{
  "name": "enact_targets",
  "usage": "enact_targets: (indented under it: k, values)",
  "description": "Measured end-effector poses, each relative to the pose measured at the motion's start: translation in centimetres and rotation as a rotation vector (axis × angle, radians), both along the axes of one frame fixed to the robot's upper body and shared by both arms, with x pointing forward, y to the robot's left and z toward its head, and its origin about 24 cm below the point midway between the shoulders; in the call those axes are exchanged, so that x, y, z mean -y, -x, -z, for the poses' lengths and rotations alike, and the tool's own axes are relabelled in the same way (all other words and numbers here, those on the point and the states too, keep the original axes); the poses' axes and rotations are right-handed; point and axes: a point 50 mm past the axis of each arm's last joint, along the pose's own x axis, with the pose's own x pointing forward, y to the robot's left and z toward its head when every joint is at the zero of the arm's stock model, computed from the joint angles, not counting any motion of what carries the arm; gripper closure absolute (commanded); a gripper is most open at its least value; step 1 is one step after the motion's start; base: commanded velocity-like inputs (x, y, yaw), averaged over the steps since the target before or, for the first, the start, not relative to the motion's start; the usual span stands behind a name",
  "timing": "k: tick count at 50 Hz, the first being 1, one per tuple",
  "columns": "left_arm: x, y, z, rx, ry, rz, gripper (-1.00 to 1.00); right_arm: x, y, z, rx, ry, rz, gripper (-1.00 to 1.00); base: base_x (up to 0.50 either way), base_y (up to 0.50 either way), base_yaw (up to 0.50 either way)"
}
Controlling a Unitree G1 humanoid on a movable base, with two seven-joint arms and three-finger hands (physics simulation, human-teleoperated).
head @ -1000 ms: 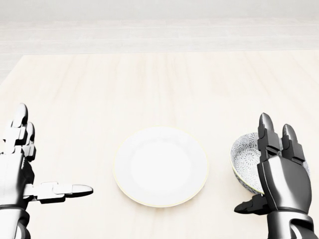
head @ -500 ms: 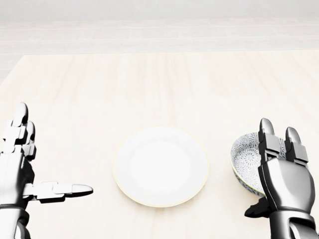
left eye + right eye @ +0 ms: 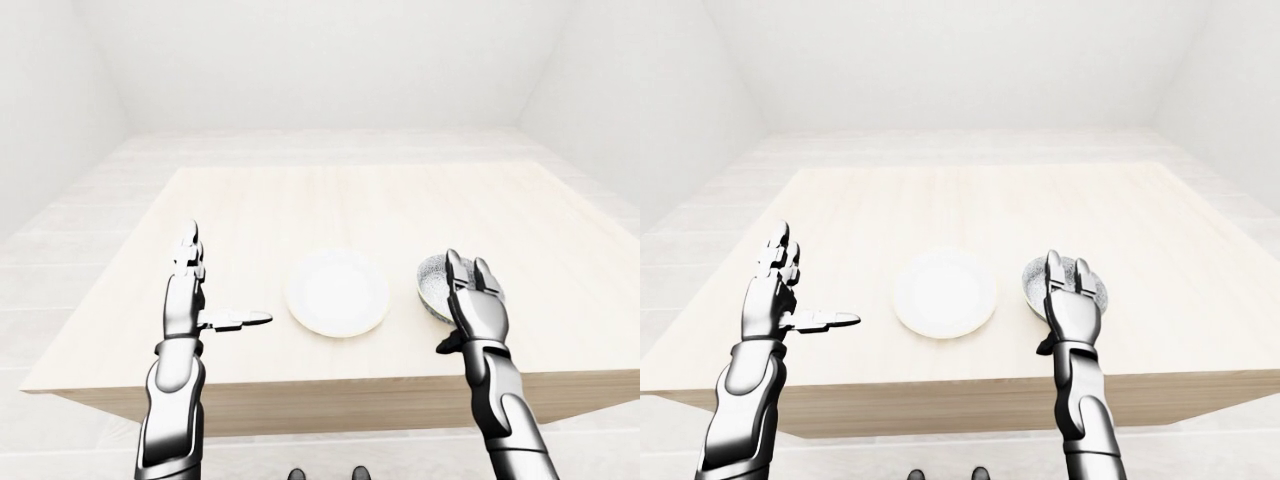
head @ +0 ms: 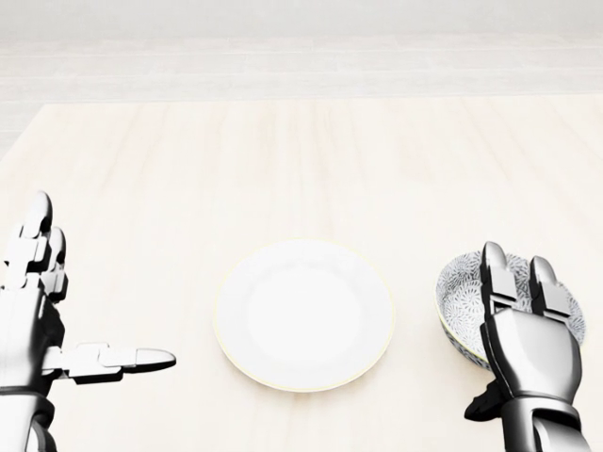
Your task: Put the bowl on the plate.
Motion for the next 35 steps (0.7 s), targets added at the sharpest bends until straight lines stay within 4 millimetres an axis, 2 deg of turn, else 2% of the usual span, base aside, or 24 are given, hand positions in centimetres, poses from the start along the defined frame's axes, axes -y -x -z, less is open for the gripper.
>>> enact_targets:
  k: [14,35]
  values:
    - [0.0,0.0,0.1,-0.005,-0.001,0.002,-1.0,0.4,-0.6,1.1,-0.037,0.0,0.009,-1.0,0.0,0.0,0.0]
    - [0.1,0.2,0.0,0.003,0.002,0.003,-1.0,0.8,-0.7,1.7,-0.051,0.004,0.016,-1.0,0.0,0.0,0.0]
